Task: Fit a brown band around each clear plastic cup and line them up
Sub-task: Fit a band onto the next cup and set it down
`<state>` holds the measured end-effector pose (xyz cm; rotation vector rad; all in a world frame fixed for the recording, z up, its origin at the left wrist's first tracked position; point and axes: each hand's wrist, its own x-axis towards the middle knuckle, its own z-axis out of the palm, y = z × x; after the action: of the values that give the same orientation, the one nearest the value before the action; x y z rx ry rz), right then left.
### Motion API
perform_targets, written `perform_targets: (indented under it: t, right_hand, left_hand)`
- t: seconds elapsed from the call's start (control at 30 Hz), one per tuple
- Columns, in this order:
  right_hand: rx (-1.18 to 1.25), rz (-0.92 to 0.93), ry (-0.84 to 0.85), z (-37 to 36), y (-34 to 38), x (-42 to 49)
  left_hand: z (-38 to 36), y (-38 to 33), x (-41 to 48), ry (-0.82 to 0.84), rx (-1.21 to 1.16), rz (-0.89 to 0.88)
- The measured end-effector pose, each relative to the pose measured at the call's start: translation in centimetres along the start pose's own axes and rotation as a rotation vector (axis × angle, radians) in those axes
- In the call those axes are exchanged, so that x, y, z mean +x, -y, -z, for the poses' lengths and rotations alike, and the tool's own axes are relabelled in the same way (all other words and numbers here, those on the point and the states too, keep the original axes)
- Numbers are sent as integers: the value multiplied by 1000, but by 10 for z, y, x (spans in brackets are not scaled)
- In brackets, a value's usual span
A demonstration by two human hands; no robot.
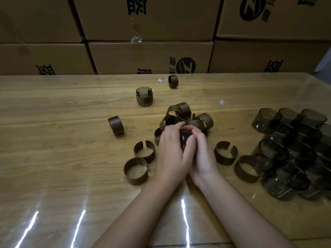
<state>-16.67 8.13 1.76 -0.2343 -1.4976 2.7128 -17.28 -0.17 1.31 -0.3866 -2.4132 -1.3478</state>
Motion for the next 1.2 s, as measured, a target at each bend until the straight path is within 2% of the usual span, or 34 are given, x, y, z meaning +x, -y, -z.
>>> perform_targets:
  t: [0.1, 0.23, 0.3, 0.47, 0.63, 0.73, 0.83, 0.9, 1.0, 1.1, 1.2]
  right_hand:
    - [134, -112, -51, 0, 5, 0]
    - [114, -135, -171, 6, 17, 2]
    - [152, -119, -216, 10, 24, 4]
    - [286, -111, -168, 13, 25, 5]
    - [238, -53, -99, 11, 21, 5]
    - [79, -13, -19, 9, 16, 5]
    - [-214, 93, 4, 5, 8, 4]
    - [-342, 171, -29, 2, 2, 4]
    - [-380, 239, -128, 1, -3, 4]
    - [-290, 211, -208, 2, -3, 5]
    - [-153, 151, -216, 0, -3, 4]
  left_hand:
    - [-3, -5, 1, 46, 116, -91]
    - [-13, -10, -6, 143, 225, -272]
    - [-19, -10, -12, 168, 170, -339]
    - [-20, -4, -12, 55, -31, -341]
    - [-21, 1, -12, -37, -64, -365]
    - [-17, 3, -7, -58, -99, -309]
    - [-11, 7, -4, -45, -138, -165]
    - [-10, 11, -5, -48, -165, -105]
    - [-11, 11, -6, 4, -187, -125]
    - [-14, 5, -5, 39, -151, -200]
    - [-14, 6, -1, 26, -66, -246]
